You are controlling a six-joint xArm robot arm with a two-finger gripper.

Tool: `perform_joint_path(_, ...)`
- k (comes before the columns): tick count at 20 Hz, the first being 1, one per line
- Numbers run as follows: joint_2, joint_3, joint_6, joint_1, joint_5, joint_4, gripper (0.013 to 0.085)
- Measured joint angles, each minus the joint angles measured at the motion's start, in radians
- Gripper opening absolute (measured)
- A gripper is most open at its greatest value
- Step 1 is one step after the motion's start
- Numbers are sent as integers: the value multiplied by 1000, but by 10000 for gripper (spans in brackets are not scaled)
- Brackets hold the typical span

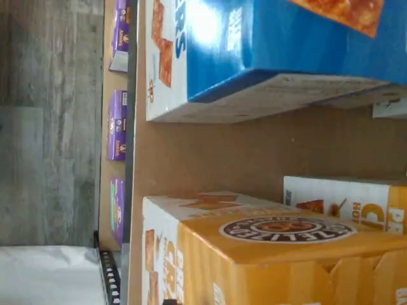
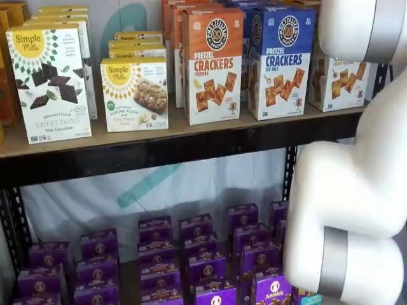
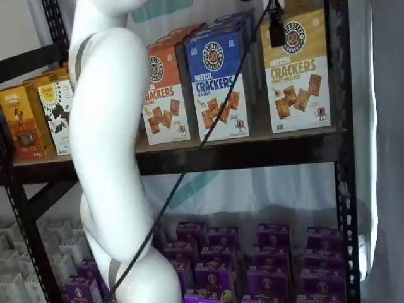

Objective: Retrieve the yellow and white box located on the top shelf, the sixth one from the left

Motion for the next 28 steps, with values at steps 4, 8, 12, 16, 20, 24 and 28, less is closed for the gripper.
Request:
perform_joint_path(4,14,-29,3,3,29,-17,850)
perform_joint_path(8,20,-40,4,12,36,-44,850)
perform_joint_path(12,20,-36,6,21,35,-66,850)
perform_joint_path(16,27,-43,10,28,47,-83,850)
perform_joint_path(20,34,-51,11,25,57,-75,850)
perform_joint_path(24,43,-64,12,23,69,-72,770)
perform_joint_path(28,47,-68,12,24,70,-74,770)
